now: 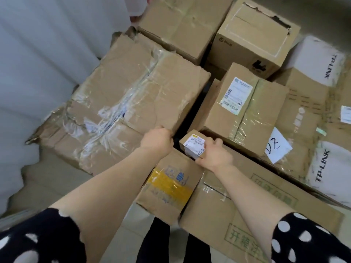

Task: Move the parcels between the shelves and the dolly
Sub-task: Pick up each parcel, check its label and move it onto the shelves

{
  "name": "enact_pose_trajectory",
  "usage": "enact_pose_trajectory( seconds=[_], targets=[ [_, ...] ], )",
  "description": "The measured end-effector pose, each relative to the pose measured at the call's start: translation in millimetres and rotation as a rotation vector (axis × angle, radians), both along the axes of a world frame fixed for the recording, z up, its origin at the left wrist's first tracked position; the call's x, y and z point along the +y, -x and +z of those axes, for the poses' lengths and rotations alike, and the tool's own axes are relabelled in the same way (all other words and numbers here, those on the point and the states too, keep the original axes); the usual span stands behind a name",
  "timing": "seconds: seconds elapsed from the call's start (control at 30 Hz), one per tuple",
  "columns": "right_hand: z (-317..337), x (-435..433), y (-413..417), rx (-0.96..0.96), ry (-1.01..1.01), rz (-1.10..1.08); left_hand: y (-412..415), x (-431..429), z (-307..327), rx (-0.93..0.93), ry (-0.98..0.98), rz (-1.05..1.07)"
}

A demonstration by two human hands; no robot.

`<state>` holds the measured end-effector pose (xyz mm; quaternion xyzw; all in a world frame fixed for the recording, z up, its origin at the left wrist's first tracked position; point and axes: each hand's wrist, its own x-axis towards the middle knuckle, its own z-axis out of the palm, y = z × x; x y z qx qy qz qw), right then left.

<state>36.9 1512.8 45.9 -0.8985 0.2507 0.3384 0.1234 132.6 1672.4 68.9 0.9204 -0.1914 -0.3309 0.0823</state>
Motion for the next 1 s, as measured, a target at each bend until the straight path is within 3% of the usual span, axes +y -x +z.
enact_pose_trajectory(
  seconds=[0.27, 0.5, 0.8, 1.0],
  targets=[
    [-48, -3, -24, 0.044, -0.225, -0.077, -14, -15, -23, -0.006, -0.015, -0.066],
    [-46, -18, -17, 0.118, -0.278, 0.055, -8, -23, -20, -0.015, -0.041, -0.104],
    [43, -46, 31, -0.002, -0.305, -0.033, 20, -63, 45, 0.015, -0.083, -0.307],
    [133, -89, 95, -0.061, -0.069, -0.046, 58, -130, 115, -0.025, -0.075, -0.578]
  ],
)
